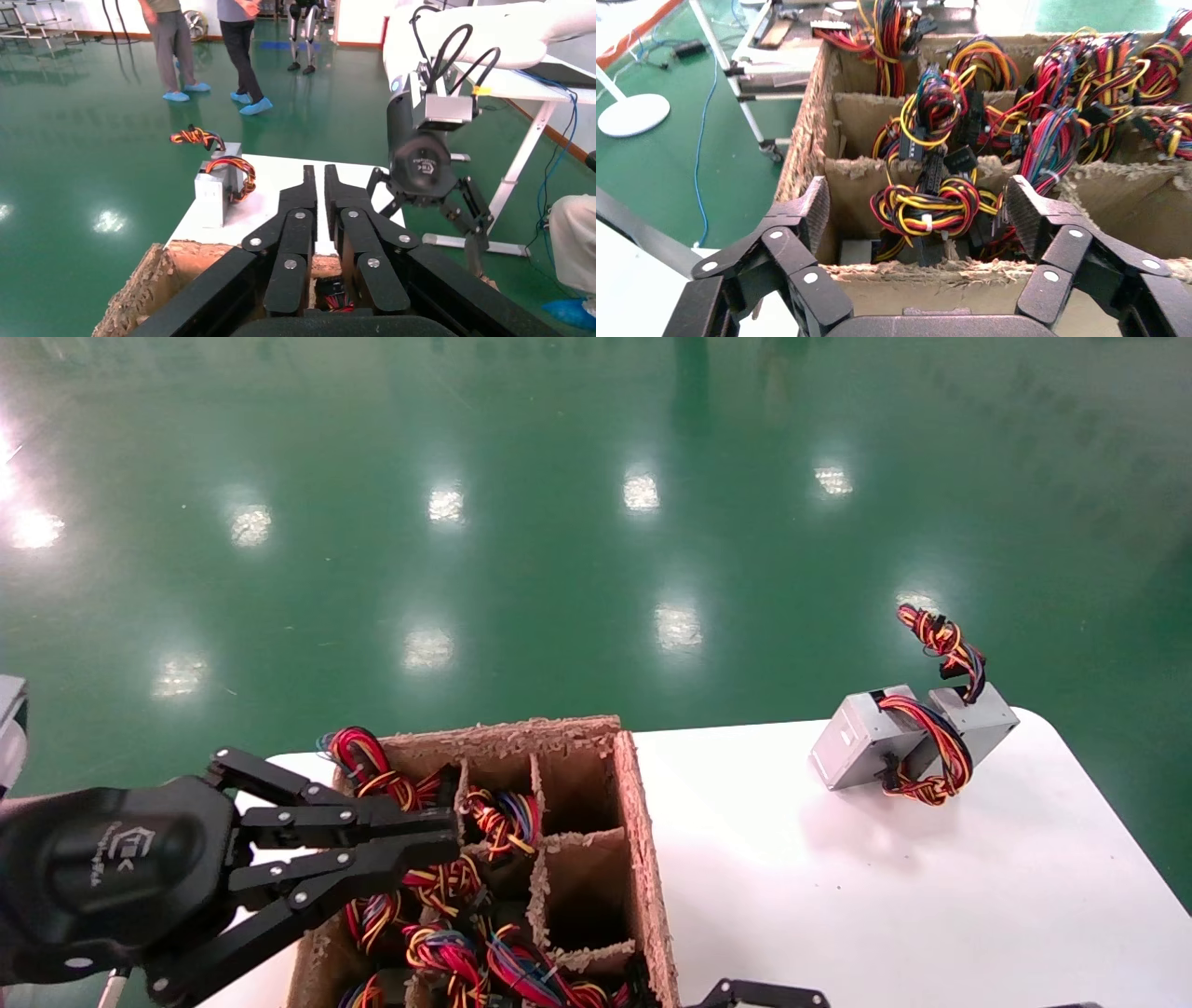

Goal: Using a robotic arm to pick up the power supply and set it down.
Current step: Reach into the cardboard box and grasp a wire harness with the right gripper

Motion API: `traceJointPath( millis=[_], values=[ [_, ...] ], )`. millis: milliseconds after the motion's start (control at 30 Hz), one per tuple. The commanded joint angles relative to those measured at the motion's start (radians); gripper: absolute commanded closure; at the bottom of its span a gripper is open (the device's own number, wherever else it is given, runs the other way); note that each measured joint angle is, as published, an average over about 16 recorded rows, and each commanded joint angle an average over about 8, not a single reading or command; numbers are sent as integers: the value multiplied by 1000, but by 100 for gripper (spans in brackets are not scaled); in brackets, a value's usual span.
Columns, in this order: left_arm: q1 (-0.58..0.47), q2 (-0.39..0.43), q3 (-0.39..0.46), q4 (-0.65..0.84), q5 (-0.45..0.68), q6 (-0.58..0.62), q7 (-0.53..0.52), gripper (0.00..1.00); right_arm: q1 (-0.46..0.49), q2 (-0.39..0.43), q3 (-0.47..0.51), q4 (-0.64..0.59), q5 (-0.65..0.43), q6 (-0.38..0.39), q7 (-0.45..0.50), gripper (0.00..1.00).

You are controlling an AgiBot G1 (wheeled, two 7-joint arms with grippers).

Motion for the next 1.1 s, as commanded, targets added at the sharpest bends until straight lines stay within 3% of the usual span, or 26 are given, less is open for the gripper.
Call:
traceJointPath(
  millis=[33,1100],
  values=[
    [0,0,0,0,0,0,0,100,3,-9,-9,1,-13,4,-11,100],
    [0,0,0,0,0,0,0,100,21,-23,-45,3,-84,37,-38,100]
  ],
)
